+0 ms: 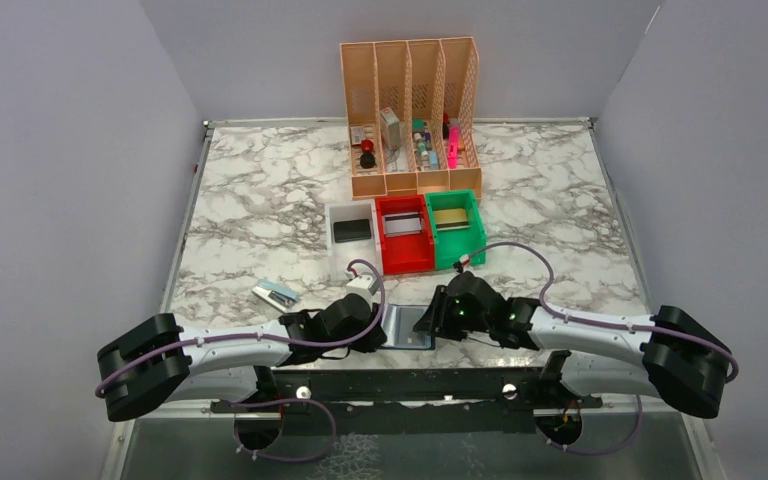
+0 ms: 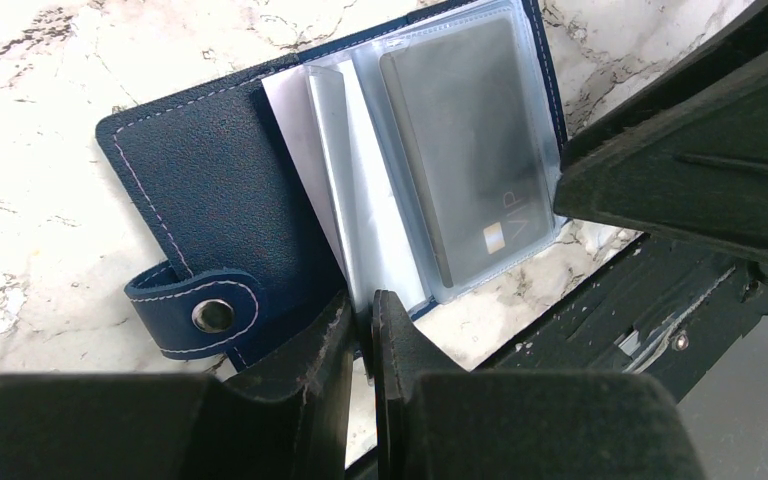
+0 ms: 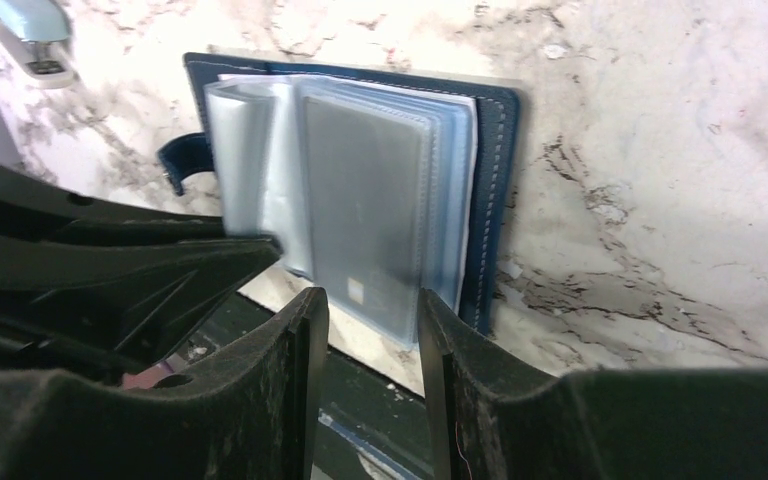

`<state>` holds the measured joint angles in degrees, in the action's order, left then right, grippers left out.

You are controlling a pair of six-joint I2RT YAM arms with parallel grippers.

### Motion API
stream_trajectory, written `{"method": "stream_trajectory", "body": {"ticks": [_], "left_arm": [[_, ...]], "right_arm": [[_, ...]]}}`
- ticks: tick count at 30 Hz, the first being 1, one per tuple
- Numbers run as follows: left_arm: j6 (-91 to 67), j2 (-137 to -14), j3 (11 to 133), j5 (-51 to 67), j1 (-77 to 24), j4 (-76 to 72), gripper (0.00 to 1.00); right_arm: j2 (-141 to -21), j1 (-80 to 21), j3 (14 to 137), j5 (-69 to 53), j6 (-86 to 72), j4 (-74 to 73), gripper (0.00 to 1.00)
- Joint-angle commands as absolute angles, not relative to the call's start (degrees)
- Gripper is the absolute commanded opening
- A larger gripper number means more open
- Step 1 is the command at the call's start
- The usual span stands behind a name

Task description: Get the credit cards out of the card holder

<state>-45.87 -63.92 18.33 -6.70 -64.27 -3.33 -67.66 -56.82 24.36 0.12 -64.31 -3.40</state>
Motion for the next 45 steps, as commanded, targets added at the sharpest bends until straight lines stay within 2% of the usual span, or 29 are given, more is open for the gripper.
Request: {"method": "stream_trajectory", "body": {"ticks": [1,15,36,45], "left_arm": [[-46.21,-64.03,19.19,-7.12,-64.89,-4.48,0.16],[-46.34,-64.17,19.5,-7.5,-65.24,-4.41,0.16],[-45.97,-64.3,20.02,-7.47,-65.44,-4.11,0.16],[-45.68,-64.34,20.28,-7.78,-65.44,-3.72,0.16]], "right_arm": [[-63.97,-56.88,24.99,-0.24,-62.93,-4.61,0.43],[-71.09,-56.89,25.55,-1.32,-63.33,-2.87,0.44],[-68.56,-56.92,26.48,-1.9,-60.91,-3.16,0.44],[-71.58,-56.95,26.31,-4.57,-60.38,-0.09,0.44]]}}
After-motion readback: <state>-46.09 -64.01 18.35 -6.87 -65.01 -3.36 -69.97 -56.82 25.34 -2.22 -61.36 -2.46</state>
